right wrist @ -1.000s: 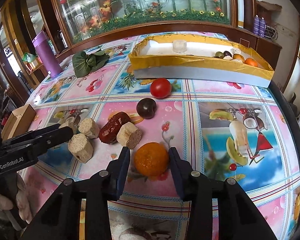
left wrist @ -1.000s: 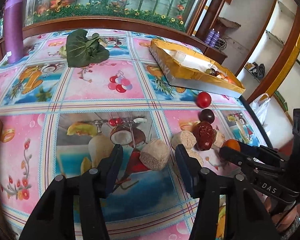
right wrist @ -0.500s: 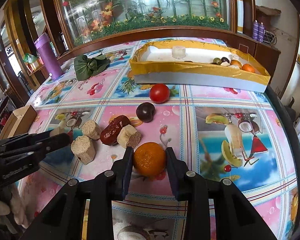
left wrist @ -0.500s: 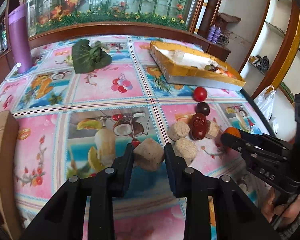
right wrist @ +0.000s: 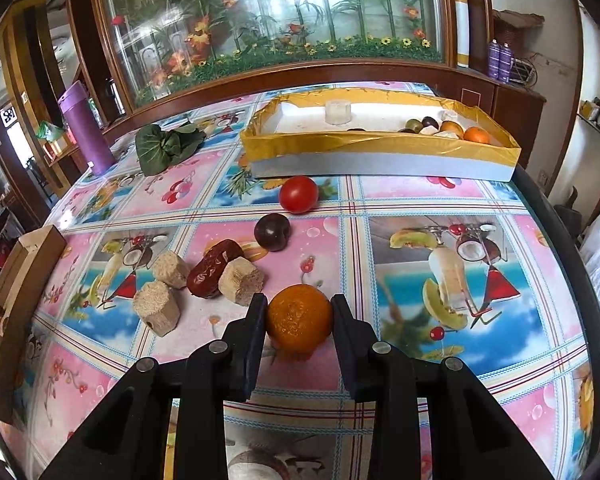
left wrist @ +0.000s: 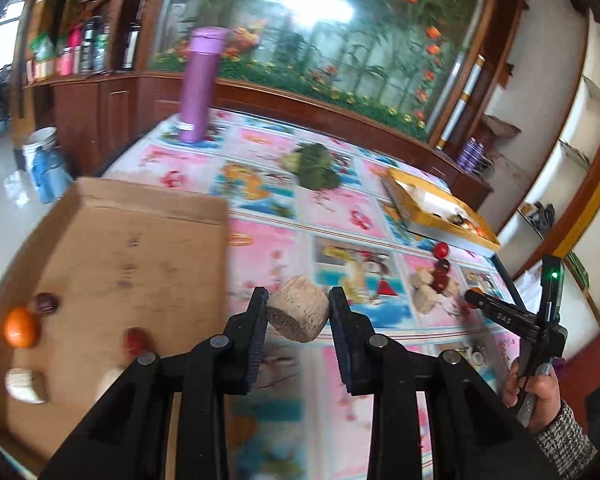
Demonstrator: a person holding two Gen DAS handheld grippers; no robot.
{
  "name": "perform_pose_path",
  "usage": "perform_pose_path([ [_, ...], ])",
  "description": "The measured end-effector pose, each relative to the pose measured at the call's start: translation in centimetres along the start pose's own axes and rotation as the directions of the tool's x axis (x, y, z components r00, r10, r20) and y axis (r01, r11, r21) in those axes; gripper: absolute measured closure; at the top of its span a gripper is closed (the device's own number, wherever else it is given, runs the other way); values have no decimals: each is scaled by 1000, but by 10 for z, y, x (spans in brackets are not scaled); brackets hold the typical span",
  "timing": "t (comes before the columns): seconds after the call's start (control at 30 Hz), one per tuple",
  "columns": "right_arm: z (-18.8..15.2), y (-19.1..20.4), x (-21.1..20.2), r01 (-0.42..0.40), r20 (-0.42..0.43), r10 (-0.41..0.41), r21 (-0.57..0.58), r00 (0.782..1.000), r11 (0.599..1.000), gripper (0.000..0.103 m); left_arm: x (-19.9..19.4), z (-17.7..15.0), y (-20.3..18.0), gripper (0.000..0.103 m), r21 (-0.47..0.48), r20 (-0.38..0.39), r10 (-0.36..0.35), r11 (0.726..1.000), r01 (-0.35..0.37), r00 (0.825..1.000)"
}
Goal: Organize fruits
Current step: 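Carry the cake and orange into the cardboard box and open both tools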
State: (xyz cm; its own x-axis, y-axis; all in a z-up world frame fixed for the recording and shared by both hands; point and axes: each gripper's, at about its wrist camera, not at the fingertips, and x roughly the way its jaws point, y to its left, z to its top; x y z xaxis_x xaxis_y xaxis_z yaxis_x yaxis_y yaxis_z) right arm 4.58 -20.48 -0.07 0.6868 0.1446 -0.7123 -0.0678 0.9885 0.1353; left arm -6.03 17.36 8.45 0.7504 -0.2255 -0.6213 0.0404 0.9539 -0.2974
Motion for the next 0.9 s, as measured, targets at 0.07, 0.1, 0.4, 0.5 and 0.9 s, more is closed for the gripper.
perform_pose_path([
  [0.07,-1,7,-2,44,3,-44,-32,999,999,69,-12,-1,25,73,-13,6,43,999,-43,999],
  [0.1,-2,12,-5,58,5,-58,-46,998,997,69,-15,-1,34,73,-14,4,63,998,-63,998],
  [0.4,1,110,-52,-111,13,114,-144,993,983,68,-22,7,124,73,-73,-46,175,981,-178,983],
  [0.5,2,163,-62,-196,0,201,-213,980,957,68,-11,13,141,73,-90,-83,184,977,-192,979],
  [0.9,-14,351,-11,-441,-222,383,-374,897,816,67,28,29,176,73,-166,-242,153,966,-196,958],
])
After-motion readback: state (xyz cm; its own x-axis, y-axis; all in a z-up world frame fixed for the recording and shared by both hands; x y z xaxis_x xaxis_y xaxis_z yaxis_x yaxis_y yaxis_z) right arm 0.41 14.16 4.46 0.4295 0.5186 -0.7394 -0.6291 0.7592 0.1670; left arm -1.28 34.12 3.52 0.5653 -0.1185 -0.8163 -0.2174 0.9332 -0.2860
